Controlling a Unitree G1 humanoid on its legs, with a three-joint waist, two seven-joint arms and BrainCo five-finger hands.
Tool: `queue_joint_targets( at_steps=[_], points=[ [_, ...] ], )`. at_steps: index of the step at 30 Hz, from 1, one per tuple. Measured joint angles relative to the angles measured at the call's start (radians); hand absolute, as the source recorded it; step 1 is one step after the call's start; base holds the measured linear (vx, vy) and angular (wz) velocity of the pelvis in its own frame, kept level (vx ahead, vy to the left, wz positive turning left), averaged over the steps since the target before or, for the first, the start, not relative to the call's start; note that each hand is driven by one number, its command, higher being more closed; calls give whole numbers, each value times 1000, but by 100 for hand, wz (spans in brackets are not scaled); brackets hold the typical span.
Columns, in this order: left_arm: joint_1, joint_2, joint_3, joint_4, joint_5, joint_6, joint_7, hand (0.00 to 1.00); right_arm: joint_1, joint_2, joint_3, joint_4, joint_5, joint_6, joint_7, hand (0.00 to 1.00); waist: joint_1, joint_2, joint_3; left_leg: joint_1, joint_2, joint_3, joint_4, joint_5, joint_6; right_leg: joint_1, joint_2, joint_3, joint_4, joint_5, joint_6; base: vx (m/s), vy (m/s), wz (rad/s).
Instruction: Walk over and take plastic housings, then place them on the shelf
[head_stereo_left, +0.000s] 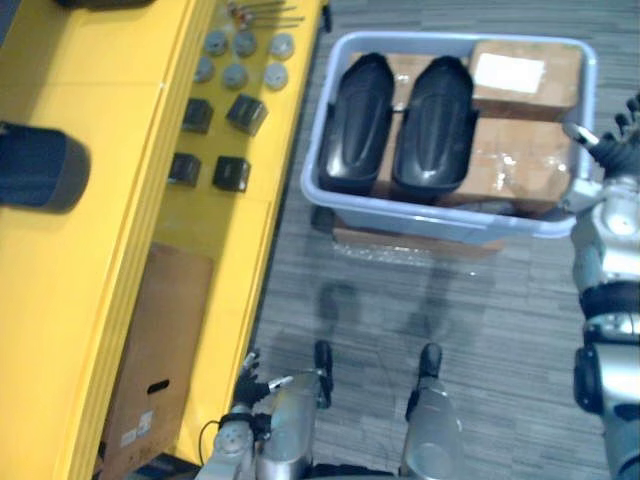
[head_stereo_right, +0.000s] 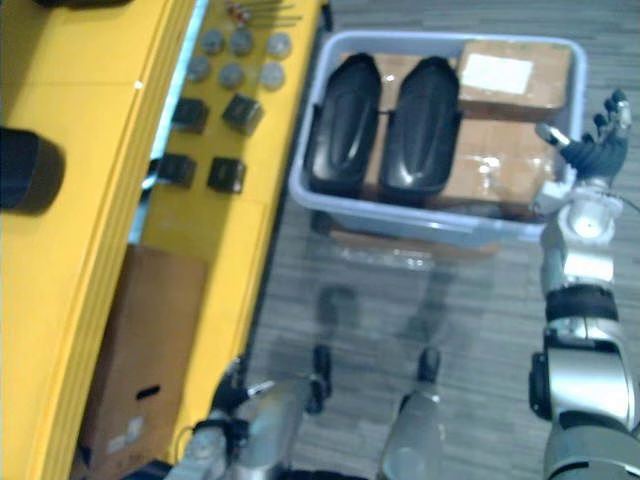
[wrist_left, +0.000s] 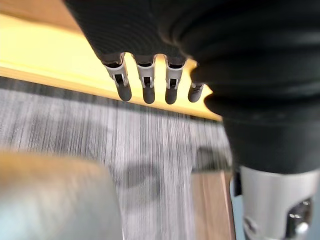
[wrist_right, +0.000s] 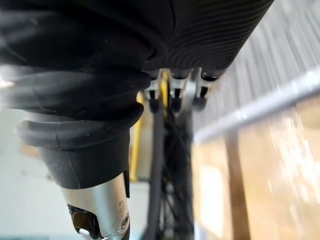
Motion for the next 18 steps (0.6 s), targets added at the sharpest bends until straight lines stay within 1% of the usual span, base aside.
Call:
queue_joint_targets(
  at_steps=[3,4,5,7,8,10,11,12,13,14,15,16,18],
  points=[
    [1,-24,26,22,-3,-37,-13,0,-43,-5,35,0,-36,30,17,0,6,4,2,-4,-15,-8,-2,6,4,-14,-22,-17,30,-14,4,-68,30,15],
    [-1,-27,27,27,-9,-47,-22,0,-64,-20,57,0,-39,41,24,0,9,7,3,-15,-19,-12,3,8,5,-20,-30,-20,40,-17,7,-69,35,13],
    [-1,-31,27,30,-33,-57,-26,0,-85,-29,61,0,-39,55,31,0,10,11,6,-27,-23,-14,7,10,5,-34,-35,-20,49,-17,7,-50,29,11],
    [-1,-39,36,35,-40,-66,-33,0,-100,-34,62,0,-40,74,43,0,12,13,7,-42,-27,-18,8,16,6,-48,-38,-22,54,-17,8,-31,21,7],
    [-2,-43,39,38,-40,-70,-35,0,-103,-35,64,4,-45,91,43,0,12,15,8,-46,-27,-21,9,17,6,-49,-38,-25,54,-16,9,-13,13,13],
    [-13,-54,34,48,-42,-75,-42,0,-124,-41,86,55,-46,151,42,0,15,24,12,-56,-27,-38,14,19,3,-48,-38,-45,55,-16,8,-12,5,17],
    [-14,-56,35,48,-44,-77,-43,0,-129,-41,89,64,-47,164,40,0,19,24,12,-60,-27,-38,14,21,2,-50,-36,-46,55,-16,8,0,4,9],
    [-18,-58,34,48,-44,-77,-43,0,-138,-42,96,81,-58,197,34,0,25,24,12,-66,-27,-41,14,22,1,-56,-34,-48,56,-16,8,17,6,3],
    [-21,-58,33,48,-46,-76,-43,0,-147,-41,105,100,-66,233,12,0,29,25,13,-67,-27,-43,14,23,0,-57,-33,-50,56,-16,8,18,6,4],
    [-21,-59,31,49,-51,-76,-43,0,-154,-41,105,115,-66,246,3,0,30,26,13,-67,-27,-44,14,23,0,-56,-33,-51,56,-16,8,22,8,3],
    [-21,-58,29,52,-73,-76,-43,0,-164,-42,104,132,-65,261,-22,0,33,27,14,-69,-28,-45,14,23,1,-56,-34,-53,56,-16,8,24,14,3],
    [-24,-59,27,56,-81,-76,-43,0,-172,-44,103,145,-66,262,-46,0,33,31,15,-70,-29,-47,14,23,1,-56,-35,-56,56,-16,8,26,22,6],
    [-32,-60,16,61,-84,-72,-42,0,-185,-56,102,151,-65,280,-60,0,34,43,20,-75,-30,-52,17,23,1,-55,-38,-66,58,-16,8,8,19,8]
  ],
)
